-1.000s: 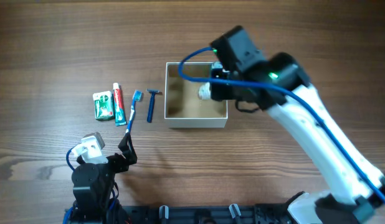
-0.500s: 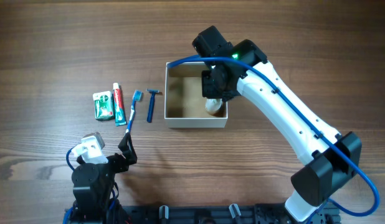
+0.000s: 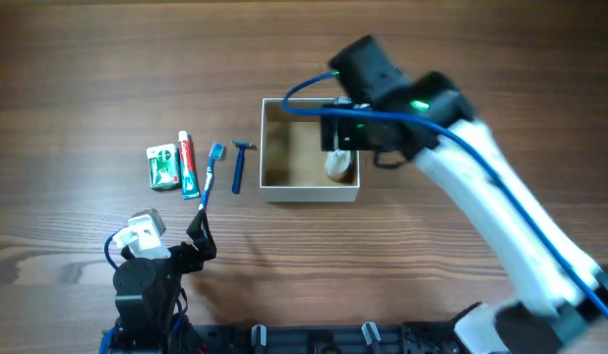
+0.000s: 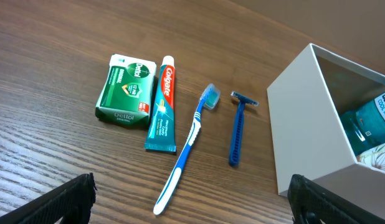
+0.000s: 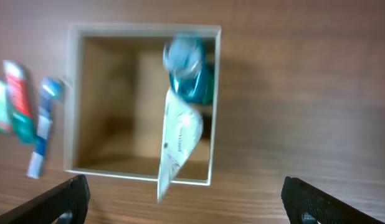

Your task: Pack container

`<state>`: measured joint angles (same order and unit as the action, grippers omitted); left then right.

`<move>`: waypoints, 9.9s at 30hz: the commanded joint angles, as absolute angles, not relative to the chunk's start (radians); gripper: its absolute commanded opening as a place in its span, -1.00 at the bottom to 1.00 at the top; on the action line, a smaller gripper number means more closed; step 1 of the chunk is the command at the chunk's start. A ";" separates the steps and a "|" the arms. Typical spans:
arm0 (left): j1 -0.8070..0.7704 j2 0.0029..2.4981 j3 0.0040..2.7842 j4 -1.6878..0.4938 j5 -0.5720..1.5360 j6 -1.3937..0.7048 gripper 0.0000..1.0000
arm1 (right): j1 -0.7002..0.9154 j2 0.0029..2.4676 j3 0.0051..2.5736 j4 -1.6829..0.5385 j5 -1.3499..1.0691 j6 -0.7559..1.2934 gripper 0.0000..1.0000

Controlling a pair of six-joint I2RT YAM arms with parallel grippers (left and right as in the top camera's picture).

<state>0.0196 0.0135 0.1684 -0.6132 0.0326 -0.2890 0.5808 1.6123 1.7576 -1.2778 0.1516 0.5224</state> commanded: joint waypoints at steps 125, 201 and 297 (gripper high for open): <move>-0.352 1.551 1.400 -1.062 -0.287 -0.343 0.74 | -0.126 1.480 1.784 -1.346 -0.017 0.523 1.00; -0.464 1.465 1.459 -0.880 -0.121 -0.427 0.06 | -0.126 1.480 1.785 -1.347 -0.017 0.524 0.99; -0.275 1.589 1.263 -0.957 -0.102 -0.502 0.10 | -0.126 1.480 1.785 -1.346 -0.017 0.524 1.00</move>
<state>-0.3275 1.5288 1.3365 -0.9874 -0.0547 -0.5278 -0.1215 1.4719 1.7882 -1.3464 -0.0082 0.5228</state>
